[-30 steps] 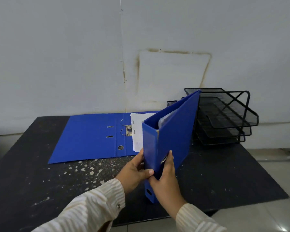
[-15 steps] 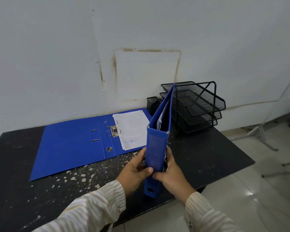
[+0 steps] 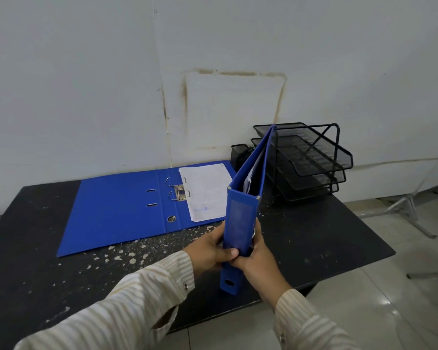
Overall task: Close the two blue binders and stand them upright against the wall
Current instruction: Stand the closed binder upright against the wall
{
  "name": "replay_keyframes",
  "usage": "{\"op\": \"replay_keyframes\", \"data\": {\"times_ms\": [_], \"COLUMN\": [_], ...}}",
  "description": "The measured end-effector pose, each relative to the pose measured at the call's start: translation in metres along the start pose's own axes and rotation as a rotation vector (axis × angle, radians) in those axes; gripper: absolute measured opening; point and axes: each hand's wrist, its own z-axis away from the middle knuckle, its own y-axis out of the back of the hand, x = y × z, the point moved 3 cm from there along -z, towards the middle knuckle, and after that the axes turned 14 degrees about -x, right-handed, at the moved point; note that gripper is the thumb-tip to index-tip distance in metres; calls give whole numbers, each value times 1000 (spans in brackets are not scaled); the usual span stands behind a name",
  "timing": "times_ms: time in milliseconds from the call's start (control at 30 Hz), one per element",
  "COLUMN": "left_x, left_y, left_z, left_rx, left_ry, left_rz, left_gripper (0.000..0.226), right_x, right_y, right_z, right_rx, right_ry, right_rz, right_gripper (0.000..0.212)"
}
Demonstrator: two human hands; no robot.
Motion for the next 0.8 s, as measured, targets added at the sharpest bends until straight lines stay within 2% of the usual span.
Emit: {"op": "replay_keyframes", "data": {"times_ms": [300,467,567,800], "left_x": [10,26,30,28], "left_y": [-7,1,8,30], "left_z": [7,17,30,81], "left_rx": [96,225,317,503], "left_ry": [-105,-173,-205,-277], "left_rz": [96,81,72,128], "left_gripper": [60,59,61,58], "right_x": [-12,-38,-54,-84], "right_y": [11,12,3,-46], "right_z": [-4,-13,-19,-34], "right_rx": [-84,-155,-223,-415], "right_ry": [56,117,145,218], "right_rz": [42,59,66,154], "right_gripper": [100,104,100,95]}}
